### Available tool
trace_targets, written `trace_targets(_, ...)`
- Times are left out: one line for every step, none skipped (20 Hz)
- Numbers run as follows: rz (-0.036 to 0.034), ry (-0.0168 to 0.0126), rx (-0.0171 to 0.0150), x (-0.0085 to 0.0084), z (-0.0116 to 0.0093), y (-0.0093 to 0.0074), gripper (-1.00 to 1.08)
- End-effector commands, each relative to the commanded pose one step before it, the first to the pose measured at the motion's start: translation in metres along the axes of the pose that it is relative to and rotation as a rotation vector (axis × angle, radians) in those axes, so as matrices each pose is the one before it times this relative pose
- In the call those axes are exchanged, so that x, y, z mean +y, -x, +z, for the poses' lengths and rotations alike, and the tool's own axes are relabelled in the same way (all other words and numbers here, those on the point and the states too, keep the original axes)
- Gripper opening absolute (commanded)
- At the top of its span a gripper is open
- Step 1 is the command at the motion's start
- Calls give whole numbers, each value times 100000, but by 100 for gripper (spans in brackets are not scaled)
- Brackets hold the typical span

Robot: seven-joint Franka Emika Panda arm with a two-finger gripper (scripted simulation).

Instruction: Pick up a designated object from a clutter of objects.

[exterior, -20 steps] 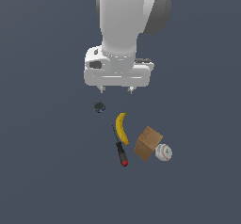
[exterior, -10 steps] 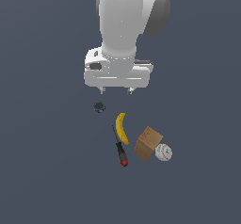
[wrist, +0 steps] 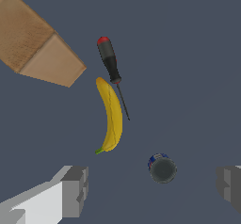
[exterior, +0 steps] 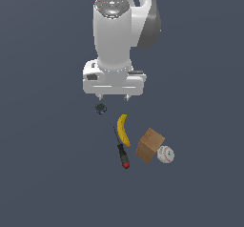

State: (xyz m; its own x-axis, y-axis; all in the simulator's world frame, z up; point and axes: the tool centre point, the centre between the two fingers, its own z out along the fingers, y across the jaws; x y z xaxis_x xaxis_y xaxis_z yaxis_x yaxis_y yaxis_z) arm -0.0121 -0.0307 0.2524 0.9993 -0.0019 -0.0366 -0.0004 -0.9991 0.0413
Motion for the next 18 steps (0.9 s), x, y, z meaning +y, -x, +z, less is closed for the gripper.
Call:
trace_targets(1214,-848,139,654,1605,375,100)
trace_targets(571,-371,90,304,722,191,100)
trace_targets(626,-382,101,330,759,219,100)
trace_targets(678,-385,110,353,796,249,100)
trace_targets(738,-388,121,381,830,283,100)
trace_targets(795,-384,132,405,859,318,100)
trace_targets(822,-362,137,415,853,342,100)
trace_targets(843,-337,142,422,838,363,100)
trace_targets(859,-309,145,425,824,383,100)
trace_targets(876,-281,148,430,809,404,100)
trace_targets(894,-254,151,436,793,424,100)
trace_targets(910,-225,153,440,777,443,100)
trace_targets(924,-195,155,444,761,462,100)
trace_targets(937,-165,156,448,744,481,100)
trace_targets(950,-134,157,451,727,499,100)
trace_targets(956,-103,156,452,705,514,100)
trace_targets(925,-69,149,436,658,507,100)
trace_targets(880,-39,140,413,608,494,100)
